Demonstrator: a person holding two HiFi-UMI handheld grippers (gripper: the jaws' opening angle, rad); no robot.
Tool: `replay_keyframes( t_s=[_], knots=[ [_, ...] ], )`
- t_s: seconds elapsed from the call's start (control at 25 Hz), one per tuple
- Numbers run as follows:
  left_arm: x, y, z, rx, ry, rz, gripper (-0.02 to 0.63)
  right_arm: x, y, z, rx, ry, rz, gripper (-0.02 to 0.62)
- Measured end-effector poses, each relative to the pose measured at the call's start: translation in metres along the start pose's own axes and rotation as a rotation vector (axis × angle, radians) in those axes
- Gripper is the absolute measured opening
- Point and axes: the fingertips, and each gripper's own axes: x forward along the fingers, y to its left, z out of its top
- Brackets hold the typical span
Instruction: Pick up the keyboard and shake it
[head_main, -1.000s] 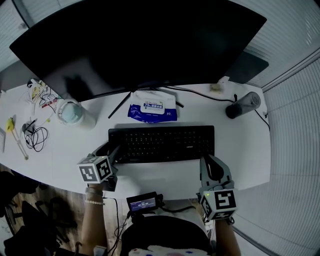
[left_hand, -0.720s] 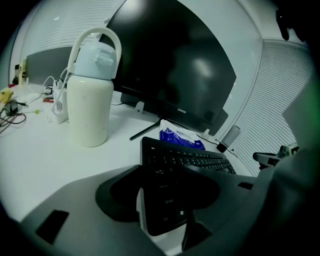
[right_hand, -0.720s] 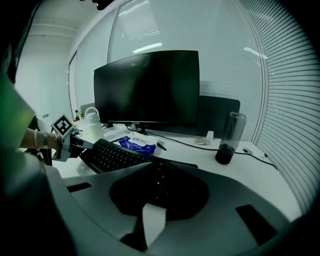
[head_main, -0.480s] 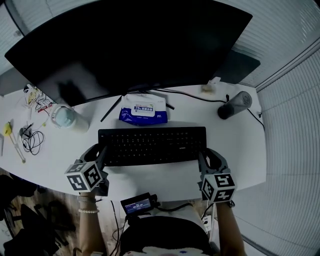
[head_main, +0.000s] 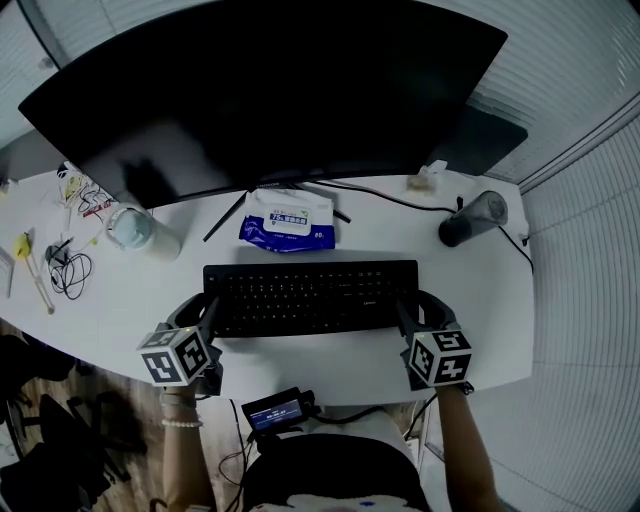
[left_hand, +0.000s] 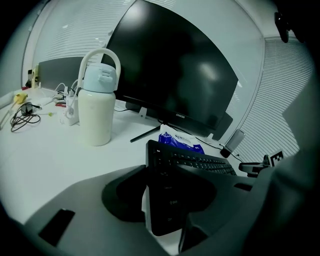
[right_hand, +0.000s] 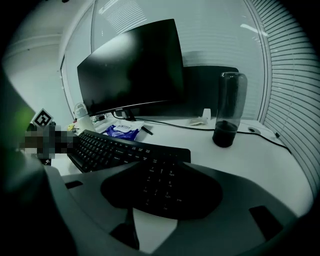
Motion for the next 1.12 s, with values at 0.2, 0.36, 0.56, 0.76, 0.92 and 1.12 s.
replay_keyframes(
  t_s=[0.2, 0.36, 0.56, 0.76, 0.92, 1.12],
  knots=[
    [-0.003, -0.003, 0.0, -0.002, -0.012, 0.01, 0.167, -0.004, -0.005, 0.004, 0.026, -0.033, 0.008, 0.193],
    [-0.005, -0.006, 0.004, 0.005, -0.029, 0.015, 0.167, -0.001, -0.014, 0.001, 0.032, -0.019, 0.001, 0.197],
    [-0.008, -0.008, 0.008, 0.007, -0.041, 0.023, 0.167, 0.006, -0.025, -0.003, 0.036, 0.016, 0.002, 0.233],
    [-0.009, -0.01, 0.011, 0.012, -0.053, 0.035, 0.167, 0.019, -0.03, -0.007, 0.045, 0.044, 0.033, 0.259],
    [-0.01, -0.013, 0.011, 0.01, -0.056, 0.042, 0.167, 0.028, -0.032, -0.01, 0.081, 0.064, 0.058, 0.272],
    [-0.008, -0.014, 0.012, 0.009, -0.056, 0.05, 0.167, 0.036, -0.036, -0.015, 0.126, 0.091, 0.075, 0.273]
  ],
)
